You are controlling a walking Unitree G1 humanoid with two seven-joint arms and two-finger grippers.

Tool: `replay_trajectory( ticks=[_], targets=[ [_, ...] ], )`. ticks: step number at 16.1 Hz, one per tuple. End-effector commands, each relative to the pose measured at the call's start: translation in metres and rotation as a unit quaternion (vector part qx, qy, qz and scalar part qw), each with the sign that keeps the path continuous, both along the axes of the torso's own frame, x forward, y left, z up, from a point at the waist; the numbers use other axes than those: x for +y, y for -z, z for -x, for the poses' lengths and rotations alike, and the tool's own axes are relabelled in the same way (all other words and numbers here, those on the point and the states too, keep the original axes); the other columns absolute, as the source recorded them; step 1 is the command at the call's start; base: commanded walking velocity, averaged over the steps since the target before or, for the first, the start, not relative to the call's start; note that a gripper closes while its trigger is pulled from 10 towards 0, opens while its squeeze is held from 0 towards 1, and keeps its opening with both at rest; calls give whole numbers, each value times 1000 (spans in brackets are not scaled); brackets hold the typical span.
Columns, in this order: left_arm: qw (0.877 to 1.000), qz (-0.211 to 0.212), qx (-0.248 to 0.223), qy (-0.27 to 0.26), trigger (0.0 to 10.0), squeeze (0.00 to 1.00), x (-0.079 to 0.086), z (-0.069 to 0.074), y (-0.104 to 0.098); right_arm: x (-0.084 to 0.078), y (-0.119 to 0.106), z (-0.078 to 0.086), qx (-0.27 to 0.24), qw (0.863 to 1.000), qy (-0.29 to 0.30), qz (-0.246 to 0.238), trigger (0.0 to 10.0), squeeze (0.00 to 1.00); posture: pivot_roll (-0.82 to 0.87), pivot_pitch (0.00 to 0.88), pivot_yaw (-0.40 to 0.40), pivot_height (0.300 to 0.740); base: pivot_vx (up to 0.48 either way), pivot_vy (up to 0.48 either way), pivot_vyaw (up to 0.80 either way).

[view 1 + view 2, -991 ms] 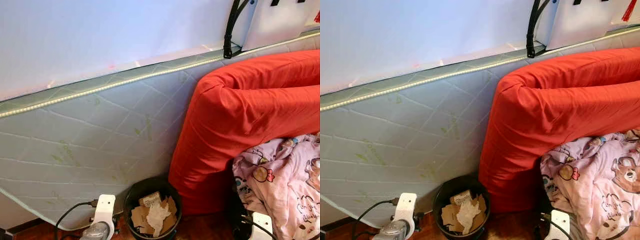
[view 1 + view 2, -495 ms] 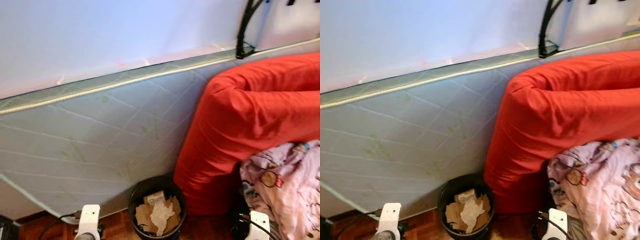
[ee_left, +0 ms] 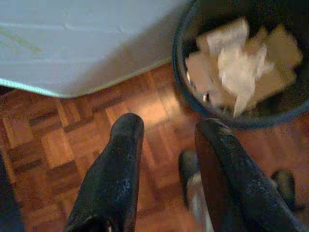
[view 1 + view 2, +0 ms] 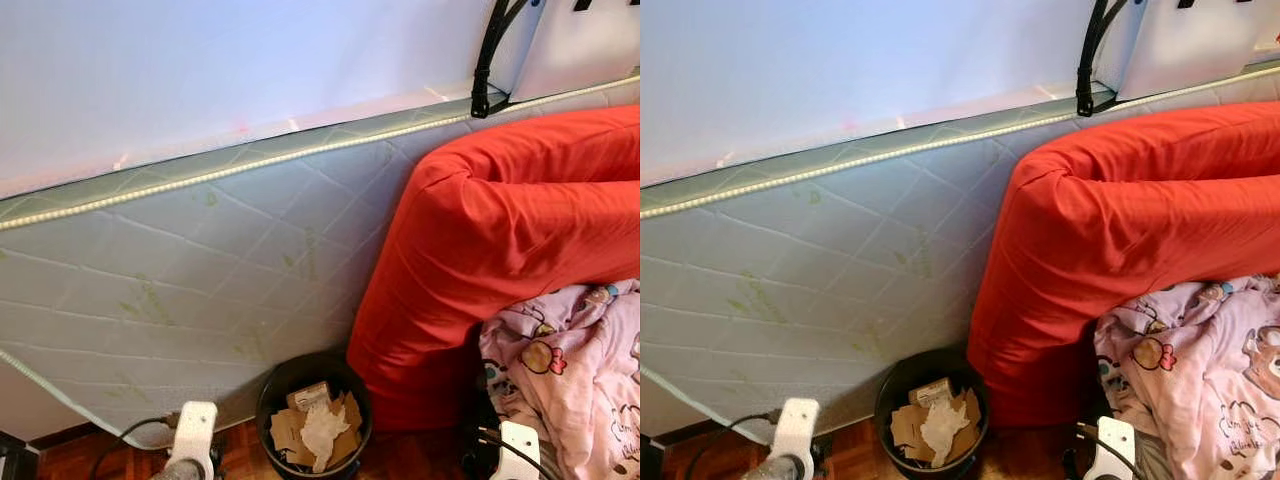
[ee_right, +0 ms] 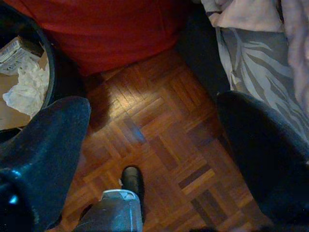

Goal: Clean up the room

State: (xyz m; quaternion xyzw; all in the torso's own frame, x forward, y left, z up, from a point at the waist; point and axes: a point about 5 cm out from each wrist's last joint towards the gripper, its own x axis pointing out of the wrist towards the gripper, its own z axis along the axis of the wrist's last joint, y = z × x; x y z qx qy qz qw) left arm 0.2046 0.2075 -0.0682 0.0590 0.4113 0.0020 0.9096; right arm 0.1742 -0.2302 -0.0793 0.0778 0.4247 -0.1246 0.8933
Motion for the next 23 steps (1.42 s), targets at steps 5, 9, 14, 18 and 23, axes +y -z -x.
replay_trajectory(
  ticks=[5,9,14,18,23],
  targets=[
    [997,-5,80,-5,10000,0,14,38,17,-1,0,0,2,1000,-5,1,10000,0,-48,0,39,740,0,0,0],
    [997,-6,72,-7,10000,0,22,40,16,-1,1,1,4,1000,-7,3,10000,0,-54,0,42,740,0,0,0],
    [997,0,75,-14,10000,0,16,42,18,-2,-1,0,4,1000,-7,4,10000,0,-47,0,22,740,0,0,0],
    [997,13,71,-19,10000,0,3,38,20,-3,-1,-2,3,1000,-10,6,10000,0,-44,0,16,740,0,0,0],
    [997,17,68,-20,10000,0,3,39,20,-3,-2,-2,1,1000,-12,4,10000,0,-50,0,17,740,0,0,0]
  ],
)
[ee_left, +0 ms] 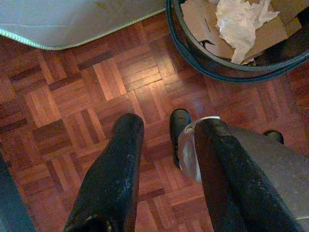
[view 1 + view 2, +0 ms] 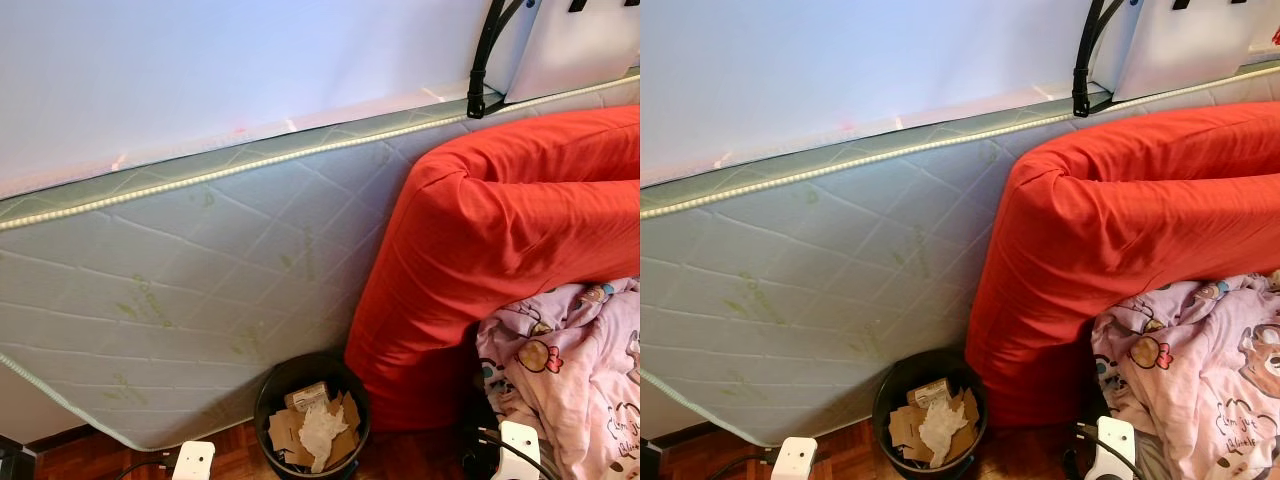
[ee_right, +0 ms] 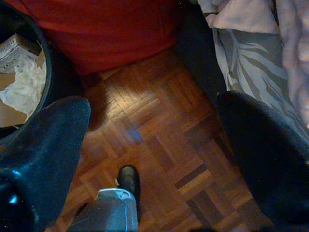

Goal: Clean up the room

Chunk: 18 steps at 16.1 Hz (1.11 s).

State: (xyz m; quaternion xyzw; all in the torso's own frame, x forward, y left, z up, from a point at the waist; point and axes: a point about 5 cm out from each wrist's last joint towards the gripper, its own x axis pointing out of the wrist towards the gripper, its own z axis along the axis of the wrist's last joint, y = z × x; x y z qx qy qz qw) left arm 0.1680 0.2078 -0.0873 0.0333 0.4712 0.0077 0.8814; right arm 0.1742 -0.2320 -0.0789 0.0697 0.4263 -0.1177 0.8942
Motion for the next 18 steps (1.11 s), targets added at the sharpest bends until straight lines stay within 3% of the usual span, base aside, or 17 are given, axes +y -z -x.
replay_trajectory(
  ticks=[1,6,8,13,18],
  targets=[
    [1000,-3,3,-4,10000,0,10,7,0,-1,-1,-3,0,1000,-4,1,10000,0,-50,0,16,740,0,0,0],
    [1000,-5,0,-9,10000,0,21,8,-2,-1,-1,-2,1,1000,-4,1,10000,0,-51,0,16,740,0,0,0],
    [1000,-3,-5,-8,10000,0,18,1,-4,-1,-1,-2,1,1000,-4,1,10000,0,-52,0,17,740,0,0,0],
    [1000,9,-19,8,10000,0,-11,-22,-8,-1,-1,-1,2,1000,-6,2,10000,0,-54,0,18,740,0,0,0],
    [1000,5,-13,4,10000,0,-7,-17,-6,-1,-1,-2,3,1000,-9,2,10000,0,-52,0,15,740,0,0,0]
  ],
)
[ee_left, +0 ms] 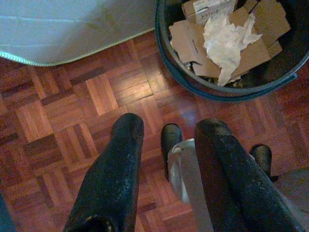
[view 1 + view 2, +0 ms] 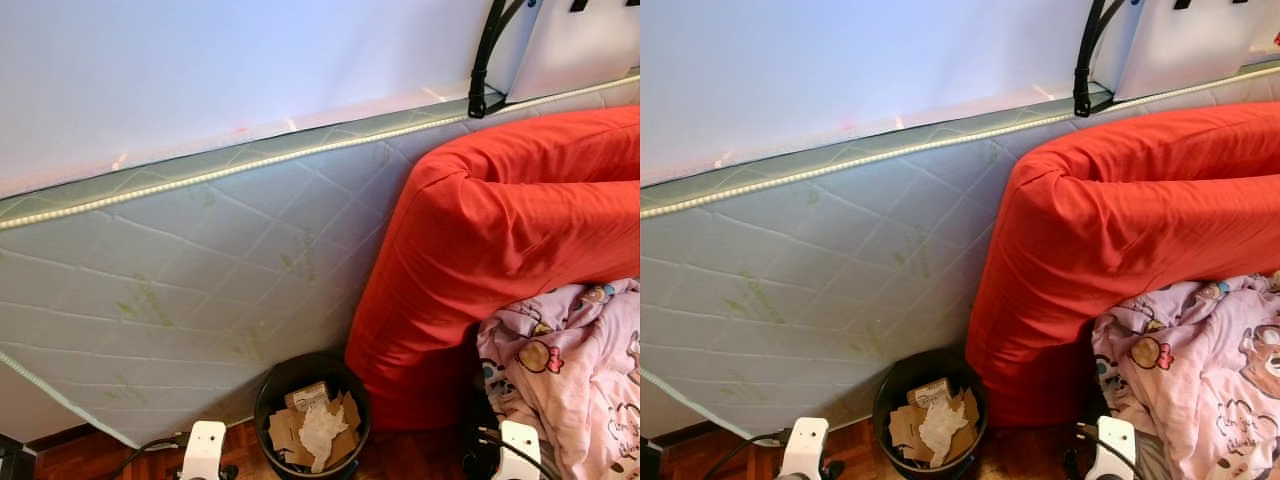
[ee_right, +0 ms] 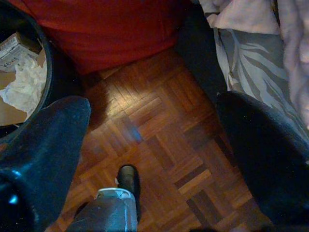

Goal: Clean up the room

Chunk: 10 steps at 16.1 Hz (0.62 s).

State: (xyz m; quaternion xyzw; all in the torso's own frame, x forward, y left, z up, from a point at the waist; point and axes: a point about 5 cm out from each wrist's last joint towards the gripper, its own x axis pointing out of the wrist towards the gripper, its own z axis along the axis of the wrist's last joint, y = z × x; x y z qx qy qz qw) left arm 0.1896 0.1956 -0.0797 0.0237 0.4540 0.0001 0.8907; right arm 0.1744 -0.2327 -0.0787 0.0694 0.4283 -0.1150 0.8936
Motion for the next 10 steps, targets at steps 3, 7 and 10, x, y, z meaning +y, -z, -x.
replay_trajectory(
  ticks=[3,7,10],
  targets=[
    [1000,-7,8,-3,10000,0,9,8,2,-1,-1,-2,1,1000,-7,2,10000,0,-51,0,15,740,0,0,0],
    [1000,-7,6,-3,10000,0,9,6,1,0,-1,-2,2,1000,-7,2,10000,0,-50,0,16,740,0,0,0],
    [1000,-5,5,-4,10000,0,8,5,1,0,-1,-2,1,1000,-7,1,10000,0,-50,0,16,740,0,0,0]
  ],
)
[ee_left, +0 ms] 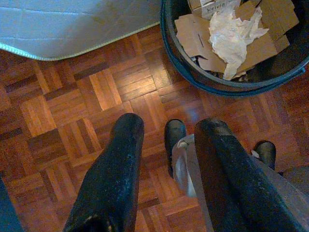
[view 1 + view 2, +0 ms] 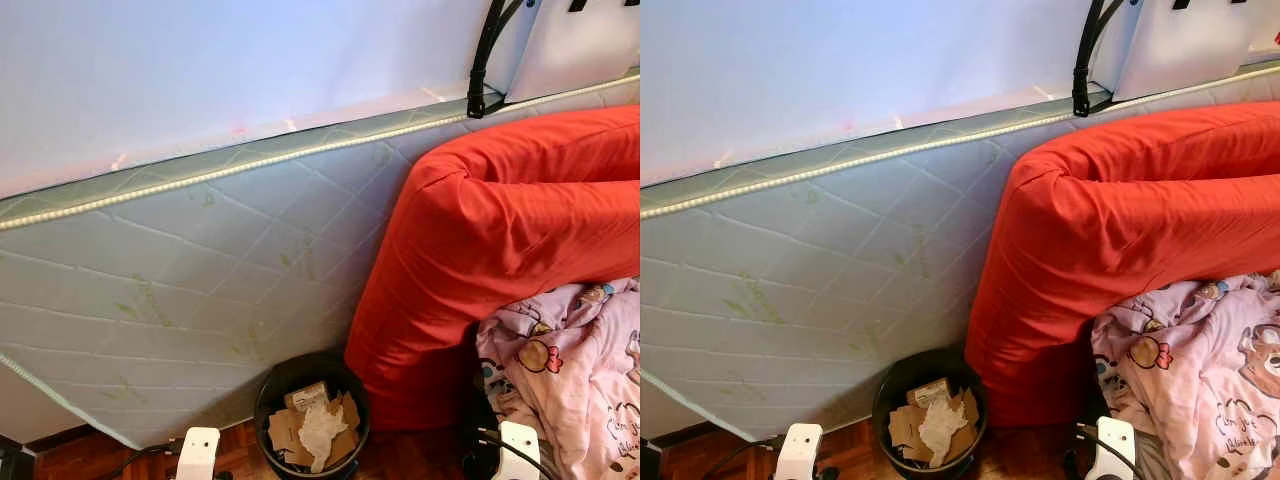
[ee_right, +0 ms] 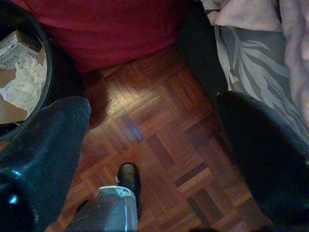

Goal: Clean up the room

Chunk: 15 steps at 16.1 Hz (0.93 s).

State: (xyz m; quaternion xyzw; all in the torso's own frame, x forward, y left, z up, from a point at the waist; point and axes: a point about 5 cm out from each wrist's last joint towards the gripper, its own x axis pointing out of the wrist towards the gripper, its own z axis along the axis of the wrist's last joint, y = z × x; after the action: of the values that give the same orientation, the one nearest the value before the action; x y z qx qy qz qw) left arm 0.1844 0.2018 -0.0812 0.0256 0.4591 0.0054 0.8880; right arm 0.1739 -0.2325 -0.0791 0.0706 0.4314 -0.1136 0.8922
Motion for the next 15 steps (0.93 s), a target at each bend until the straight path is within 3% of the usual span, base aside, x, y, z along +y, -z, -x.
replay_trajectory(
  ticks=[1,13,15],
  targets=[
    [1000,-1,-1,-1,10000,0,2,0,0,0,-1,-3,-2,1000,-6,3,10000,0,-51,0,16,740,0,0,0],
    [1000,2,-1,-3,10000,0,2,0,0,-1,-1,-3,-1,1000,-7,4,10000,0,-51,0,16,740,-258,0,0],
    [1000,-4,1,-1,10000,0,3,0,0,-1,-1,-2,0,1000,-7,4,10000,0,-51,0,17,740,0,0,0]
  ],
)
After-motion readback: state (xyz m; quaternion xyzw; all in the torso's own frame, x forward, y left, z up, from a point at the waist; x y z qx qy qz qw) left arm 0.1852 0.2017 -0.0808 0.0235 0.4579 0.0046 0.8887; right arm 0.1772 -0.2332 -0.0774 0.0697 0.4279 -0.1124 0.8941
